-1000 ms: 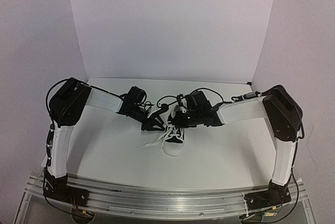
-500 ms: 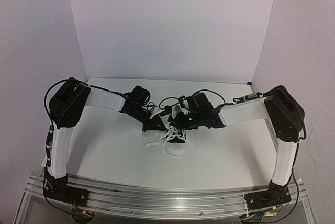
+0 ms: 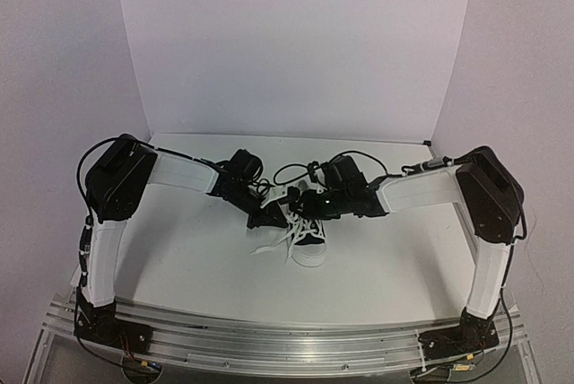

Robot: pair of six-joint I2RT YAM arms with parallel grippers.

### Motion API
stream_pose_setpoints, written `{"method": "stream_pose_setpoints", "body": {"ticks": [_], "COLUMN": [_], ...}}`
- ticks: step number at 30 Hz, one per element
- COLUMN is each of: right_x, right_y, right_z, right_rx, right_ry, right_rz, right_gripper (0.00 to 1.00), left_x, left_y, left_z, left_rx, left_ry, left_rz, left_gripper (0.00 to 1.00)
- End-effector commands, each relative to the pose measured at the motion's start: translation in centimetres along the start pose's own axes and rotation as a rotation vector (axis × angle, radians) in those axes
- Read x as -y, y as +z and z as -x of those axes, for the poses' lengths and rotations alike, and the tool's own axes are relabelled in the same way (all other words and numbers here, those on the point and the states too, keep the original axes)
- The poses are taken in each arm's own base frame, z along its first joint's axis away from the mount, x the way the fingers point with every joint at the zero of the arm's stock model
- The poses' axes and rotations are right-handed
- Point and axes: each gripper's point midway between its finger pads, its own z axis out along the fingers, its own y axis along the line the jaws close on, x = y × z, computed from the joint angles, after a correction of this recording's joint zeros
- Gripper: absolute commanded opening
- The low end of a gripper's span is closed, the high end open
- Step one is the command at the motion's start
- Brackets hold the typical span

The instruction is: Tie the shoes

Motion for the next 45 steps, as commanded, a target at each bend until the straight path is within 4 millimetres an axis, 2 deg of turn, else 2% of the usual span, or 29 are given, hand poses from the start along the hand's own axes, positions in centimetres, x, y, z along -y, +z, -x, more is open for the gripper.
{"method": "stream_pose_setpoints", "body": {"ticks": [1, 7, 11, 14, 17, 26, 31, 45], "right_x": [-2.2, -2.8, -2.9, -3.4, -2.8, -1.5, -2.4, -1.8], "right_y": [-2.8, -4.1, -4.8, -4.3, -3.3, -1.8, -1.2, -0.5], "right_z": [4.2, 4.9, 4.9, 4.6, 3.6, 1.6, 1.3, 0.6], "right_rx": [0.105, 0.117, 0.102, 0.058, -0.024, -0.086, -0.087, -0.098], "right_ry": [-0.092, -0.165, -0.234, -0.275, -0.255, -0.23, -0.233, -0.236], "right_rz": [0.023, 0.057, 0.103, 0.132, 0.108, 0.094, 0.121, 0.086], "right_gripper": [0.39, 0.44, 0.39, 0.35, 0.33, 0.37, 0.37, 0.18], "left_x": [0.0, -0.1, 0.2, 0.2, 0.0, -0.1, -0.1, -0.1], "left_y": [-1.2, -1.2, -1.1, -1.1, -1.1, -1.3, -1.2, -1.2], "left_z": [3.3, 3.8, 3.7, 3.7, 3.8, 3.8, 3.8, 3.7], "left_rx": [0.045, 0.068, 0.078, 0.079, 0.084, 0.092, 0.093, 0.089], "left_ry": [0.056, 0.017, -0.01, -0.015, -0.017, -0.026, -0.029, -0.023], "left_rz": [0.021, 0.018, 0.004, 0.007, 0.014, 0.013, 0.012, 0.012], "left_gripper": [0.0, 0.0, 0.0, 0.0, 0.0, 0.0, 0.0, 0.0]}}
